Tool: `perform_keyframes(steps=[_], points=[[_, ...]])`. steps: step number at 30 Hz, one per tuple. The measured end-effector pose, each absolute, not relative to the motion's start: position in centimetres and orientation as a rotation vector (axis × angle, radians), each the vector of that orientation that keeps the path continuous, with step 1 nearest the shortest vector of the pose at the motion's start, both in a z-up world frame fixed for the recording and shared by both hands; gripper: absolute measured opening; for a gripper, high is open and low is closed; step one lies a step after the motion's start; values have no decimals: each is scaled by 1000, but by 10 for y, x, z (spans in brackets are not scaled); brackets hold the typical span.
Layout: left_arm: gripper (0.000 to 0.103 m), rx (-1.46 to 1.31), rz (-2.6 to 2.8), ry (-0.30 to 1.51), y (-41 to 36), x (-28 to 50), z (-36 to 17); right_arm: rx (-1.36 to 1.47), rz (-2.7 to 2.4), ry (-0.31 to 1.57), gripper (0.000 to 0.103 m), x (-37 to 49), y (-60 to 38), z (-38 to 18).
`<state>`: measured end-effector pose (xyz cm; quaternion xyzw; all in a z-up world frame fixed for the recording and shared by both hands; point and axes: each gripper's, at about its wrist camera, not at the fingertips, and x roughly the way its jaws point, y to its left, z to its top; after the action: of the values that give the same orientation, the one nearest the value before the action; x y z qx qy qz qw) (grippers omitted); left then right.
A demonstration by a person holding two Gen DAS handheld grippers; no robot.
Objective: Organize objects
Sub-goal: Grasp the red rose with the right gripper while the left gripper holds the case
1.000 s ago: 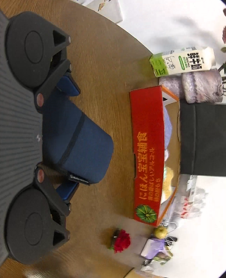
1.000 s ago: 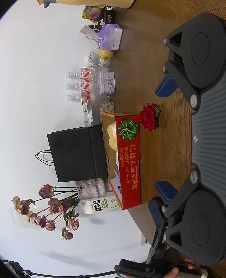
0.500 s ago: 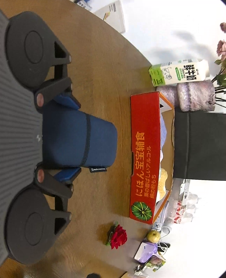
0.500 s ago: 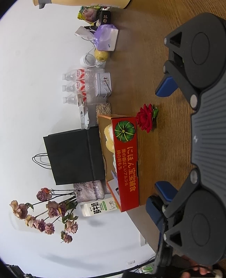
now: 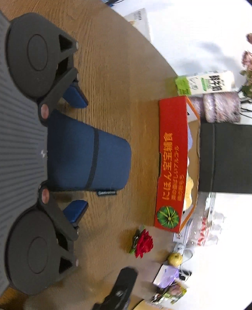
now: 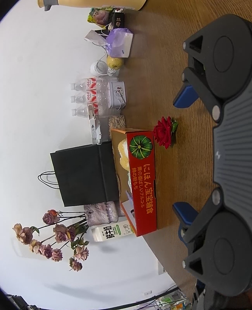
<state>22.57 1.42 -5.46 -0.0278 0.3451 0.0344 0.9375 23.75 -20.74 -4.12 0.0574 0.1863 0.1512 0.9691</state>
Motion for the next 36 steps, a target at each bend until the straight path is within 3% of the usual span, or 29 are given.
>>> perform_keyframes(steps=[3,5,6,9,19,29,36], points=[[103,-82,77,716,20,237,-56,116,305,377,103,238,-207,-41],[90,-97,72,706,21,242,-54,117,305,379,103,238,-207,-41],[69,-103,56,697,19,243,-52,117,305,381,103,238,-207,-41],[65,-150,46,692,14,248,-47,117,305,385,103,238,-207,-42],[63,-101,137,599,28,248,-42,108,306,391,103,239,-206,-42],[63,-162,124,632,49,247,-45,-211,335,480,103,267,-210,-46],[63,-161,104,613,46,243,-42,-254,335,561,103,318,-207,-54]])
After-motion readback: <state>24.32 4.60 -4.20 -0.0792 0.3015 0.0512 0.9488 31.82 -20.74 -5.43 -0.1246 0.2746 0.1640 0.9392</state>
